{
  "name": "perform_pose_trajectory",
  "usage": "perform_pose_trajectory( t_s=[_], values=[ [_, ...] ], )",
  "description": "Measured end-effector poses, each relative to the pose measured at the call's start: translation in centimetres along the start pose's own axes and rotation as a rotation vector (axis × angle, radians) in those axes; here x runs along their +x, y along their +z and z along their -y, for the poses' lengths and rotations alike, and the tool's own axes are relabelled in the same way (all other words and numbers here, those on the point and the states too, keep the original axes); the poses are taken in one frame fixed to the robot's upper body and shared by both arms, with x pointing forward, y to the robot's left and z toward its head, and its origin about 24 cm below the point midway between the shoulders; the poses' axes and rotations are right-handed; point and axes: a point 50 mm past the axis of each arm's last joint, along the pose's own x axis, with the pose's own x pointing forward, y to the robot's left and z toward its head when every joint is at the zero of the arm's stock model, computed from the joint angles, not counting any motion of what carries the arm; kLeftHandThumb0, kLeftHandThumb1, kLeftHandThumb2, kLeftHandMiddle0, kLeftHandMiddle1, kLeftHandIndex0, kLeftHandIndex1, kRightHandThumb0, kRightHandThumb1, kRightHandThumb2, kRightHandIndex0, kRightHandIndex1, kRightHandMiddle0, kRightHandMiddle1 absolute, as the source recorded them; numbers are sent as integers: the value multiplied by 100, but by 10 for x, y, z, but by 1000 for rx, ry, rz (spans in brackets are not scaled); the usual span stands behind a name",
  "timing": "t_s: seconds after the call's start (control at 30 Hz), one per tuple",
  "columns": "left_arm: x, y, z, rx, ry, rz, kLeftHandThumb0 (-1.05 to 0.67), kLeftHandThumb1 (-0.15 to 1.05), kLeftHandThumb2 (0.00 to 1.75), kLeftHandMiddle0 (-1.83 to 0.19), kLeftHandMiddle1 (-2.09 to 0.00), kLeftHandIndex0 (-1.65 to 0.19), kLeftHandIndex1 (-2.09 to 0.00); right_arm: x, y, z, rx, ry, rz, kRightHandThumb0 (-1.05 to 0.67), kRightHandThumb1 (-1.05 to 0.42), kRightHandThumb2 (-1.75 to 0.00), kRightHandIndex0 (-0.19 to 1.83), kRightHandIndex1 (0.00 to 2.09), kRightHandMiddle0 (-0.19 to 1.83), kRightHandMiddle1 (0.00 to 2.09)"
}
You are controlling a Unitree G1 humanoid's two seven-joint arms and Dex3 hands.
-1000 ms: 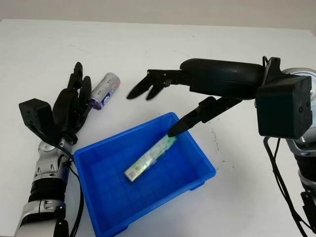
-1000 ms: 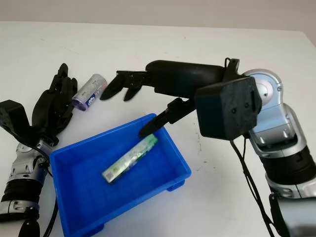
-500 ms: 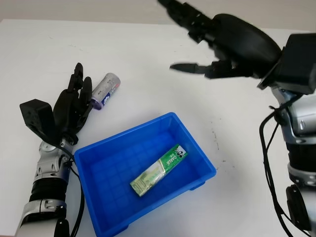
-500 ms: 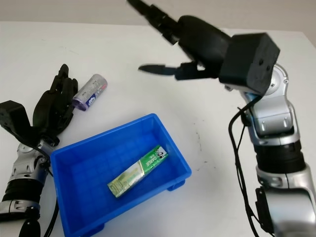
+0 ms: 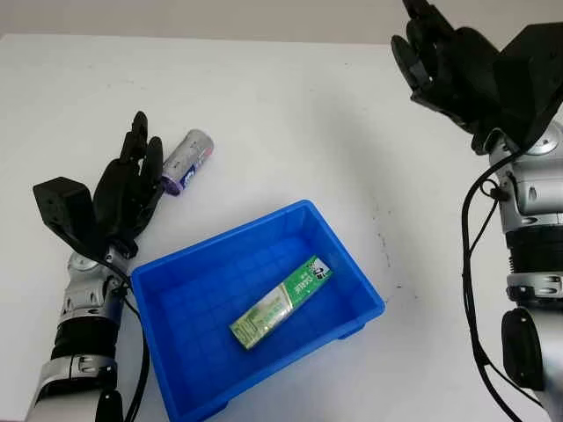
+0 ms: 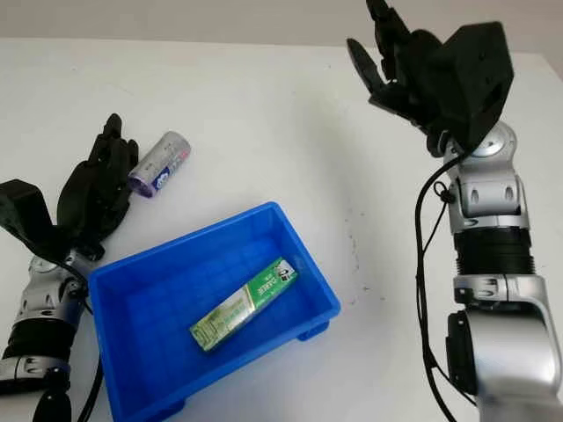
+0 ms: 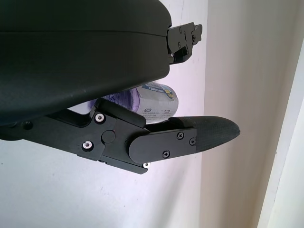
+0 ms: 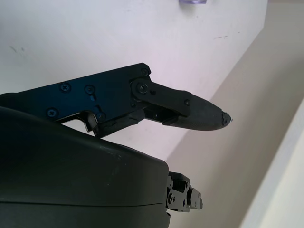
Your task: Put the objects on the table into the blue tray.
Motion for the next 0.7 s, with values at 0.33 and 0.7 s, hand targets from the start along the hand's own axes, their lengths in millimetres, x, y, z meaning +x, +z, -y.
perform_pose_trajectory(
  t_s=[0.33,0.7],
  values=[
    [-1,2,-5,13,6,-2,-75,105,56,19,0,19,0,-4,-11,-14,67,-6,-29,-64,-105,-76,-19,0,-19,0],
    [-4,14,-15,60,-17,-5,-76,105,54,19,0,19,0,-8,-22,-28,123,-10,-68,-64,-105,-80,-19,0,-19,0]
  ],
)
